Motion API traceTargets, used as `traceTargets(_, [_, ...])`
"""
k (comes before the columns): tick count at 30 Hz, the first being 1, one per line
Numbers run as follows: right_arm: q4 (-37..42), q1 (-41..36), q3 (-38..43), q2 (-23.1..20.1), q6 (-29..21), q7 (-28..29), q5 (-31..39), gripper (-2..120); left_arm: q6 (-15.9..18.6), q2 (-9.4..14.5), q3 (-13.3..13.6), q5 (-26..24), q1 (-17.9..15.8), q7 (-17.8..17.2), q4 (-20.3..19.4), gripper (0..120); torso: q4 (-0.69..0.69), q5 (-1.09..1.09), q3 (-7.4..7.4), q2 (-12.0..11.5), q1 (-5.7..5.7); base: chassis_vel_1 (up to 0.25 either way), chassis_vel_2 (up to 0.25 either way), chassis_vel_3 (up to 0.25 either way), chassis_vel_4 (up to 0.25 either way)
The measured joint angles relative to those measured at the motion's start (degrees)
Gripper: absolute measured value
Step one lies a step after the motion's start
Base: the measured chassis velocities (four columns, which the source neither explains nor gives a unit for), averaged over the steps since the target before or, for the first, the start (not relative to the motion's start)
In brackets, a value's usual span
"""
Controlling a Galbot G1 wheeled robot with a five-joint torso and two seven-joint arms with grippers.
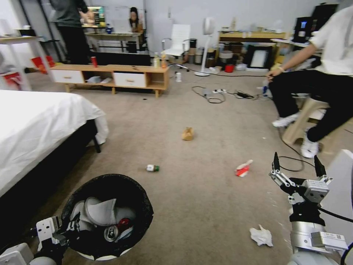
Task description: Pick up the trash bin and place the garbage on the floor into it.
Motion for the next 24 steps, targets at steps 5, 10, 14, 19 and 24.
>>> traceTargets(5, [-0.5,-0.1,-0.3,0.1,0.1,-0.5,-0.1,100,0.0,0.0,-0.2,0.0,0.1,0.1,0.0,6,0.02,0.0,0.0,0.0,0.0,-0.094,-0.096,-0.1,-0.099])
traceTargets(10, [-1.2,-0.1,-0.9,0.1,0.9,-1.6,0.1,100,0.0,0.0,-0.4,0.0,0.1,0.2,0.0,6,0.02,0.0,0.0,0.0,0.0,-0.064,-0.062,-0.065,-0.063])
traceTargets(14, [-1.7,0.0,-1.4,0.1,1.3,-2.2,0.1,100,0.0,0.0,-0.5,-0.2,0.1,0.1,0.0,6,0.01,0.0,0.0,0.0,0.0,-0.009,-0.01,-0.014,-0.01])
traceTargets(19, [-2.6,0.1,-2.6,0.3,2.2,-2.9,0.0,100,0.0,0.0,-1.2,-0.4,0.0,-0.1,0.1,6,0.02,0.0,0.0,0.0,0.0,0.0,0.0,0.0,0.0])
traceTargets(24, [-3.0,0.2,-3.2,0.5,2.6,-3.2,-0.2,100,0.0,0.0,-1.4,-0.7,0.0,-0.2,0.1,6,0.02,0.0,0.0,0.0,0.0,0.0,0.0,0.0,0.0])
